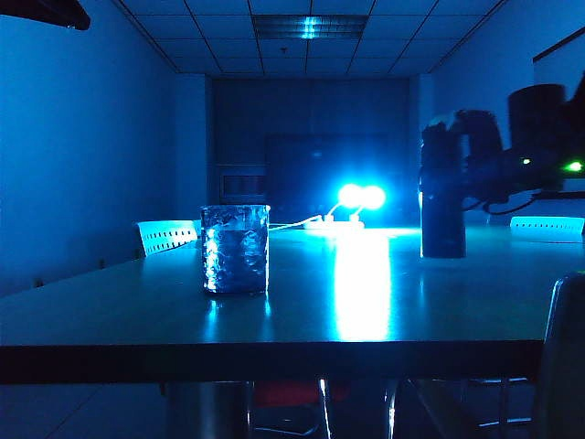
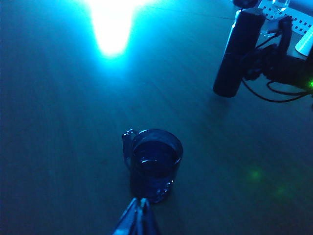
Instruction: Pick up the black thermos cup, pour some water from it into the cup, and then put the thermos cup back on the table.
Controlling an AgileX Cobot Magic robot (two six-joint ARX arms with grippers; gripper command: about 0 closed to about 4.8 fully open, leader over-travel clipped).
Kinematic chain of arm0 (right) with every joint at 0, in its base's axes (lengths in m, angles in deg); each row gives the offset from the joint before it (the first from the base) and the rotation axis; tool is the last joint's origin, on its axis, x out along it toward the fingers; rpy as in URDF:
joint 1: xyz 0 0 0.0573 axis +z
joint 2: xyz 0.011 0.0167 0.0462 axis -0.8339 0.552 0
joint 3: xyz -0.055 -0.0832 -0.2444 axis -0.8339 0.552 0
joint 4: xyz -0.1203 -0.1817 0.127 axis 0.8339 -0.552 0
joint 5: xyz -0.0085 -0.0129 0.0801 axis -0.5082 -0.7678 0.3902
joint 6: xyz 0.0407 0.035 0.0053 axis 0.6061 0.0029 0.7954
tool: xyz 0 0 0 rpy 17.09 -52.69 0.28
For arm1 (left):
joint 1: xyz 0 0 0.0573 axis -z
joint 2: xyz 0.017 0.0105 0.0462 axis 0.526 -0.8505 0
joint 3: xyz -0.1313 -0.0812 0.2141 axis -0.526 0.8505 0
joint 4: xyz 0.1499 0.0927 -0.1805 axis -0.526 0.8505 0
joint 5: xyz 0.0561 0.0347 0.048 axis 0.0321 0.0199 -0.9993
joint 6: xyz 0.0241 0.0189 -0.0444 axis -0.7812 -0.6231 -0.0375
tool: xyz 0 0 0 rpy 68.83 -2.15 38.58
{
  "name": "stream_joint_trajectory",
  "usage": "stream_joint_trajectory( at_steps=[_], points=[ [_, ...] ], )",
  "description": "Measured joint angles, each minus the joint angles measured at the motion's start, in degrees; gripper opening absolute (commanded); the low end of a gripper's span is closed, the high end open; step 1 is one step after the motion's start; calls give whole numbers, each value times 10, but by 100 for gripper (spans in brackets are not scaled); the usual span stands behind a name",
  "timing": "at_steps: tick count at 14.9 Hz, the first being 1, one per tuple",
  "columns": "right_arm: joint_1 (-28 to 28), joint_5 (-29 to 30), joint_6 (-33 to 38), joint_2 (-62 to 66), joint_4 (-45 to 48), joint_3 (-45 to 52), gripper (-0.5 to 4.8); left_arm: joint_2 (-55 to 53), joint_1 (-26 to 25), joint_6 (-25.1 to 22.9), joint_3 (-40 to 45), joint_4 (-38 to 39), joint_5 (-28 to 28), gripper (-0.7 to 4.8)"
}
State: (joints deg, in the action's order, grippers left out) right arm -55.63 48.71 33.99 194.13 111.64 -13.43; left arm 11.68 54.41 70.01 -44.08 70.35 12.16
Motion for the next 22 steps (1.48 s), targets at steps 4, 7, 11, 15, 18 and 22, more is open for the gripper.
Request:
stream_joint_trajectory(
  at_steps=[4, 7, 11, 15, 18, 22],
  points=[
    [57, -154, -16, -22, -34, 0, 81, 0, 0, 0, 0, 0, 0, -5],
    [100, -249, -19, -26, -37, 1, 81, 0, 0, 0, 0, 0, 0, -5],
    [137, -381, 3, -26, -40, 2, 82, 0, 0, 0, 0, 0, 0, -5],
    [133, -387, 73, -15, -38, 2, 170, 0, 0, 0, 0, 0, 0, -5],
    [134, -387, 74, 0, -42, 2, 170, 0, 0, 0, 0, 1, 0, -5],
    [133, -367, 74, 2, -41, 2, 179, 0, 0, 0, 0, 9, 2, -5]
  ],
)
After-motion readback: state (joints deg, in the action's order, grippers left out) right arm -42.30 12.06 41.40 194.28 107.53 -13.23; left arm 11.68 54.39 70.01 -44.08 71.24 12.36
